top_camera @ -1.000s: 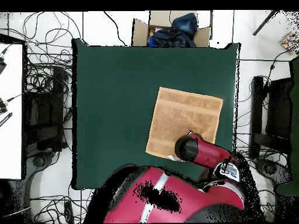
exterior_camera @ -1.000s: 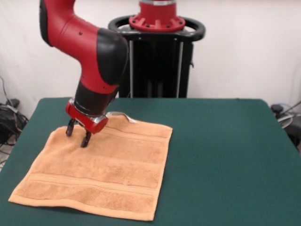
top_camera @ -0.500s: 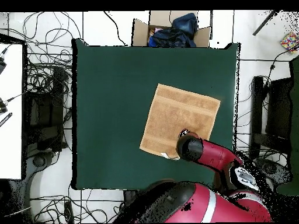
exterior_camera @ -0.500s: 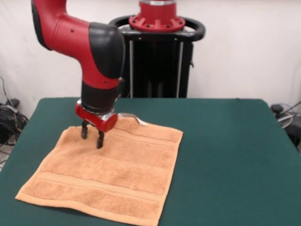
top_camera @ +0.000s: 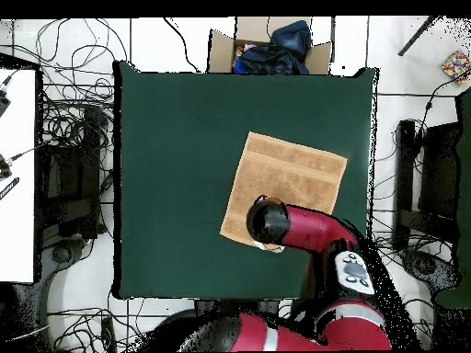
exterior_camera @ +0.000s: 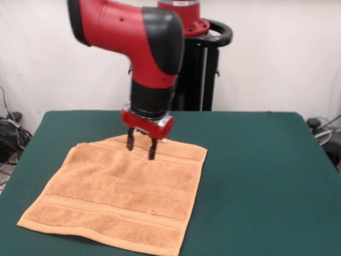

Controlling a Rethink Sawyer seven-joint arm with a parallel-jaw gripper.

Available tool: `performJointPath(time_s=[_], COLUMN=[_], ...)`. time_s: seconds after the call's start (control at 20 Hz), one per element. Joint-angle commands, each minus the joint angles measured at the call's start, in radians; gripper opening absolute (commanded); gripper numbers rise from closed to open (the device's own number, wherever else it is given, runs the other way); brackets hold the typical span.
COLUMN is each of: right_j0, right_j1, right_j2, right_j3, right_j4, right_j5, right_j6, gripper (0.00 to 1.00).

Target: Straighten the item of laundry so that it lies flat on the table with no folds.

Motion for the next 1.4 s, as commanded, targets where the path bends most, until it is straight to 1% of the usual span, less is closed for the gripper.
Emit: performJointPath(time_s=[0.05, 0.15, 0.25, 0.4, 0.55, 0.75, 0.8, 0.9, 0.95, 1.3, 1.4], right_j0=[0.043, 0.072, 0.083, 0.083, 0.123, 0.162, 0.159, 0.122, 0.098, 0.060, 0.053], right_j1=[-0.030, 0.008, 0.060, 0.136, 0.181, 0.233, 0.243, 0.258, 0.261, 0.245, 0.248], right_j2=[0.103, 0.083, 0.076, 0.079, 0.041, 0.010, 0.017, 0.079, 0.125, 0.278, 0.313], right_j3=[-0.037, -0.089, -0.148, -0.198, -0.256, -0.333, -0.357, -0.418, -0.450, -0.652, -0.703], right_j4=[0.017, 0.023, 0.017, 0.014, 0.018, 0.024, 0.010, -0.037, -0.064, -0.171, -0.191], right_j5=[0.119, 0.097, 0.080, 0.010, -0.007, 0.005, 0.010, 0.064, 0.107, 0.400, 0.485], right_j6=[0.043, 0.079, 0.081, 0.091, 0.124, 0.144, 0.118, -0.008, -0.095, -0.424, -0.494], gripper=[1.00, 1.00, 1.00, 1.00, 1.00, 1.00, 1.00, 1.00, 1.00, 1.00, 1.00])
